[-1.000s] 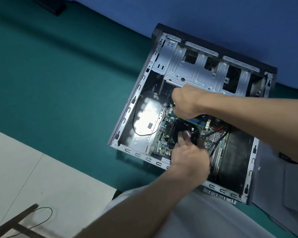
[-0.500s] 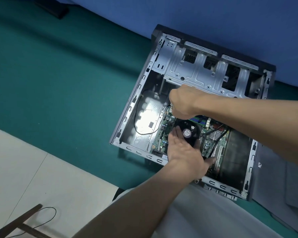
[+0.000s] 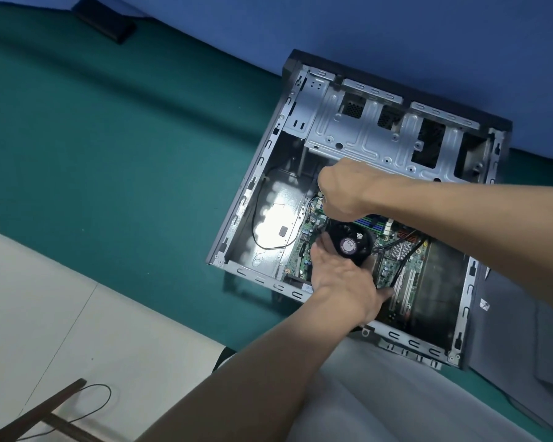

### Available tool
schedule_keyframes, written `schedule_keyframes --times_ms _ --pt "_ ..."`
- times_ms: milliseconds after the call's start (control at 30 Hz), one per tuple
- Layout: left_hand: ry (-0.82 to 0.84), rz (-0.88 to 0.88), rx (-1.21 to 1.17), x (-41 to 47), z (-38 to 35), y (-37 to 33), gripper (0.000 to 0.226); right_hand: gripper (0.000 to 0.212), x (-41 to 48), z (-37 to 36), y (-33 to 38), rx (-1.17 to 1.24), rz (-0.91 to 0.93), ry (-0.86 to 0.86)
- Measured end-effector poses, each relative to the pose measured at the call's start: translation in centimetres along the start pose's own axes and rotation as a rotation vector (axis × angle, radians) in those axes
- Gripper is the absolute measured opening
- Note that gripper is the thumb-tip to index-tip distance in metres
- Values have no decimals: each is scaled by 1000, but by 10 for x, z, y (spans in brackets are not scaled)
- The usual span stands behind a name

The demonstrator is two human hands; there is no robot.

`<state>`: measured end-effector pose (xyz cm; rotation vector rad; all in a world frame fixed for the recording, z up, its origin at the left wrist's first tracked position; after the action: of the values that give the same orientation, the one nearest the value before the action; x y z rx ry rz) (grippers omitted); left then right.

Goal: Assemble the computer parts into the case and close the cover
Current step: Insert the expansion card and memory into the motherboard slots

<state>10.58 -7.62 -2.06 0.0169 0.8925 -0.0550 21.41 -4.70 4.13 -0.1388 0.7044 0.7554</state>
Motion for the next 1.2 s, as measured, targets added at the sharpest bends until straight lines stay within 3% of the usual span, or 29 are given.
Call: schedule_keyframes --times_ms 200,300,367,467,600,667,800,900,967,1033,1100,1200 --pt "1 -20 41 3 -1 -2 78 8 -6 6 -8 -277 188 118" --pt "6 -15 53 3 0 -1 78 7 -10 3 -14 -443 400 44" --pt "-7 -12 58 4 0 0 78 10 -10 -5 -16 -437 438 24" --pt "-25 -17 57 5 -3 2 77 27 -8 -15 -19 -205 270 -36" --pt "-37 -12 56 7 -5 3 79 35 -1 -18 -19 333 -178 -111" --pt "-37 -22 65 7 -4 2 77 33 -1 -11 -15 372 -205 -48" --pt "-25 -25 64 6 -5 2 75 12 -9 -3 1 -23 27 118" --pt "-36 -20 76 5 -5 2 74 3 -13 -6 2 -399 275 -5" --pt "-41 -22 66 6 -5 2 75 3 -13 -13 -1 -450 366 -73" --pt "-40 -22 79 7 -5 3 76 9 -10 -17 -4 -238 238 -106" --pt "-28 -29 99 9 -5 3 75 18 -4 -18 -6 88 -5 -102" --pt "-15 -25 101 8 -5 3 75 15 1 -11 -14 462 -247 -84"
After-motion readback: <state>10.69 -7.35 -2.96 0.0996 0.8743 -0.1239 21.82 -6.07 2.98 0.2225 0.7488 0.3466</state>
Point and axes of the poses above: each hand's wrist, its own x-axis towards the middle knuckle, its own z-axis out of the back of the hand, y = z × x, the point moved 1 cm from there along x, towards the middle knuckle, and after that the axes turned 7 degrees about x, right-handed, at the moved point
